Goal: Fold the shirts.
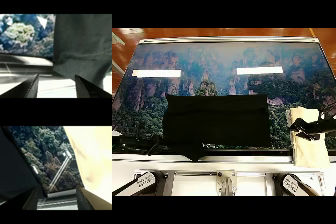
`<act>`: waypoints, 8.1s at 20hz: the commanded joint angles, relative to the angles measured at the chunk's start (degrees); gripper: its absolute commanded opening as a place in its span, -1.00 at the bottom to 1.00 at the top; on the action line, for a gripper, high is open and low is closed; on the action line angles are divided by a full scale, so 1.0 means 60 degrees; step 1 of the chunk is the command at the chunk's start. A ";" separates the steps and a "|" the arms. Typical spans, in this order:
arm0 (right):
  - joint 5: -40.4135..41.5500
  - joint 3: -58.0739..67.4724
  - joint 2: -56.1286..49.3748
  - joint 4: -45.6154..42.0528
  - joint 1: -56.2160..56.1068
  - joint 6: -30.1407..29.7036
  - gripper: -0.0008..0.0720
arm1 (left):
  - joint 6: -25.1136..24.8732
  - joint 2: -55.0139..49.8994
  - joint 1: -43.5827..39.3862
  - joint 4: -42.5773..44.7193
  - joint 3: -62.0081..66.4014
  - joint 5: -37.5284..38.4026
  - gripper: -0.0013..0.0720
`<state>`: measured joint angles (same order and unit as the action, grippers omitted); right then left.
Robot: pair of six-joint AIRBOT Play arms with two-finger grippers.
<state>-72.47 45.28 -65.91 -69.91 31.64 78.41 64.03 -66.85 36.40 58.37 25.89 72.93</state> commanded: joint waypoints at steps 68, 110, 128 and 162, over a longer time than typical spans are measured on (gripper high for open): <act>0.3217 0.4972 -0.5912 0.1596 -0.4291 0.1140 -0.33 | 0.2557 -0.7209 -0.3432 -0.0725 1.1060 -0.0004 -0.81; -0.1912 0.4976 0.1231 0.3406 -0.3883 0.2346 -0.80 | 0.1942 -0.7136 -1.2783 -0.6342 0.9814 -0.5071 -0.86; 0.8564 0.4983 -0.5632 0.8637 -1.1347 0.1107 -0.78 | 0.2412 0.0146 -0.2575 -0.0790 0.9788 -0.1180 -0.86; 0.2841 0.1530 -0.4830 0.6426 -0.6892 0.0062 0.55 | 0.2382 0.0324 -0.3206 -0.0758 0.9082 -0.0612 -0.86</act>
<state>-60.03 55.37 -94.02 -37.54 -7.51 81.12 78.06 -64.93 17.15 54.02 80.40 69.14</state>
